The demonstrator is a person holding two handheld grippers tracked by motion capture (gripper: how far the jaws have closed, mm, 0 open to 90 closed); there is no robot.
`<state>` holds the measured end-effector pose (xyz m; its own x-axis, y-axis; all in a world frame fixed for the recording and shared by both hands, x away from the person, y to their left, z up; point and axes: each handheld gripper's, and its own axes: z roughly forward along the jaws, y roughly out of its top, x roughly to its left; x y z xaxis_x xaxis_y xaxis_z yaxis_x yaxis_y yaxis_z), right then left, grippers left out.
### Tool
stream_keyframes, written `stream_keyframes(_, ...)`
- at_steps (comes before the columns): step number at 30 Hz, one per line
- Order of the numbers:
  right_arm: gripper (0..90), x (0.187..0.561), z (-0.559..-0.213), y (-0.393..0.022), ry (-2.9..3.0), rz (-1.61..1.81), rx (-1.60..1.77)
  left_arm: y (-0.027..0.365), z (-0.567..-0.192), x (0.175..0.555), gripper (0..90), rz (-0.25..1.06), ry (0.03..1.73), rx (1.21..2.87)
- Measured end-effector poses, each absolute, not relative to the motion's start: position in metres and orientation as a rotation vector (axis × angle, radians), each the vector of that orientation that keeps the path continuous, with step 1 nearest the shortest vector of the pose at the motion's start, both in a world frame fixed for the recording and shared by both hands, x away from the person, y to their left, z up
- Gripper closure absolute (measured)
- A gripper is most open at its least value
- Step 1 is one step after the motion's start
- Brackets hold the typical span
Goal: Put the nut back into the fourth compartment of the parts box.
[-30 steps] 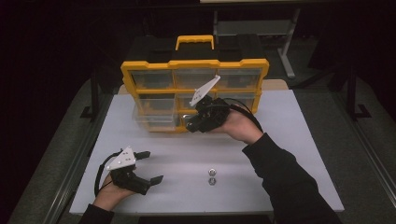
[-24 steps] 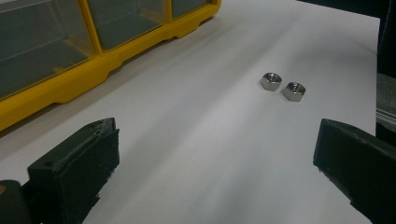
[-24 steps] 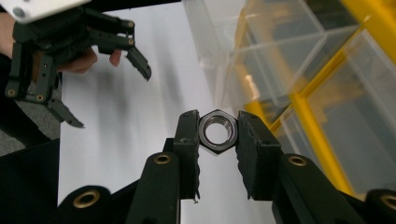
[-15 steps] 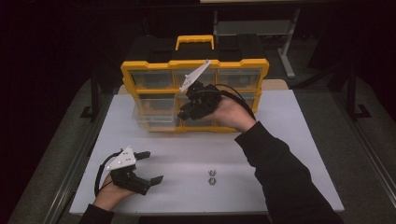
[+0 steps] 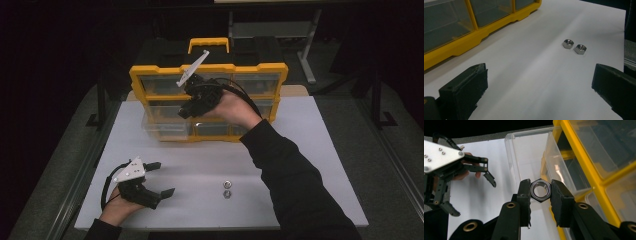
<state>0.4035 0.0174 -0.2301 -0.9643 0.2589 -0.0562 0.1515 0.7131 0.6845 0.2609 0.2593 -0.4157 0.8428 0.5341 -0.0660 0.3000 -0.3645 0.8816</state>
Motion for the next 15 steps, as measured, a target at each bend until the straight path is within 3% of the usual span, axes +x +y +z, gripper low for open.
stream_keyframes(15, 69.3, 0.417, -0.242, 0.051, 2.819, 0.968, 0.347, 0.257, -0.416, 0.26, 0.0, 0.268, 0.619, 1.965)
